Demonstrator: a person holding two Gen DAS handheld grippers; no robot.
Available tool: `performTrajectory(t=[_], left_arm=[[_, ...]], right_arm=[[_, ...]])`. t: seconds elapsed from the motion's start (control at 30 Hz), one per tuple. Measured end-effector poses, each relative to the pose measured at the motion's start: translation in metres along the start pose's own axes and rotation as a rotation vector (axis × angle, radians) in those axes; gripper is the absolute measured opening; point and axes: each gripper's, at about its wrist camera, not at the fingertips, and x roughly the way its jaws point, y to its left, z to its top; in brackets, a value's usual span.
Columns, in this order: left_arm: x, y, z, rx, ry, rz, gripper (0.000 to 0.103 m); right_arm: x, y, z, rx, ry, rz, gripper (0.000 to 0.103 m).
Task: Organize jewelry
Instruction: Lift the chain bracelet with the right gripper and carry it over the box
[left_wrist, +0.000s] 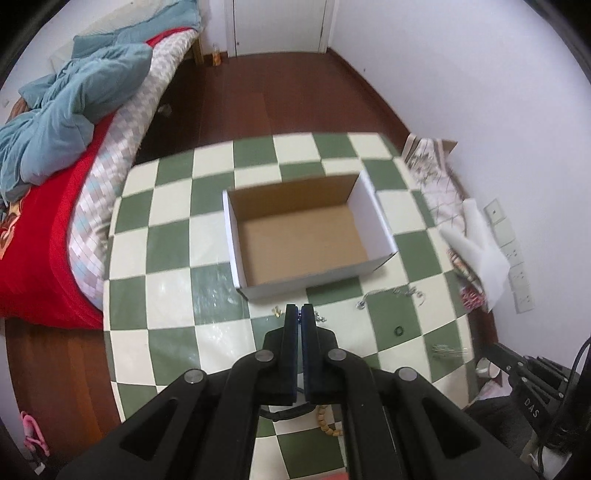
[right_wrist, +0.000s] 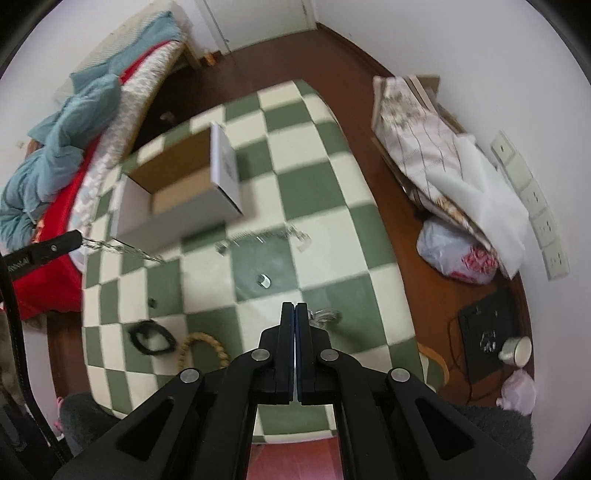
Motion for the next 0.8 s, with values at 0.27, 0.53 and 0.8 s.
performTrajectory(t=[0.27, 0.53, 0.8], left_arm=[[-0.046, 0.0, 0.026, 0.008, -0.098, -0.024, 0.0], [-0.043, -0.001, 0.027, 0.012, -0.102, -0.044, 0.0], [-0.012, -0.003, 0.008, 0.009, -0.023, -0.053, 0.0]], right_arm=[[-0.044, 0.045, 0.05, -0.092, -0.089, 0.082, 0.0], [0.033, 0.011, 0.05, -0.054, 0.165, 0.034, 0.056], [0.119, -0.028, 0.006, 0.055, 0.305, -0.033, 0.055]])
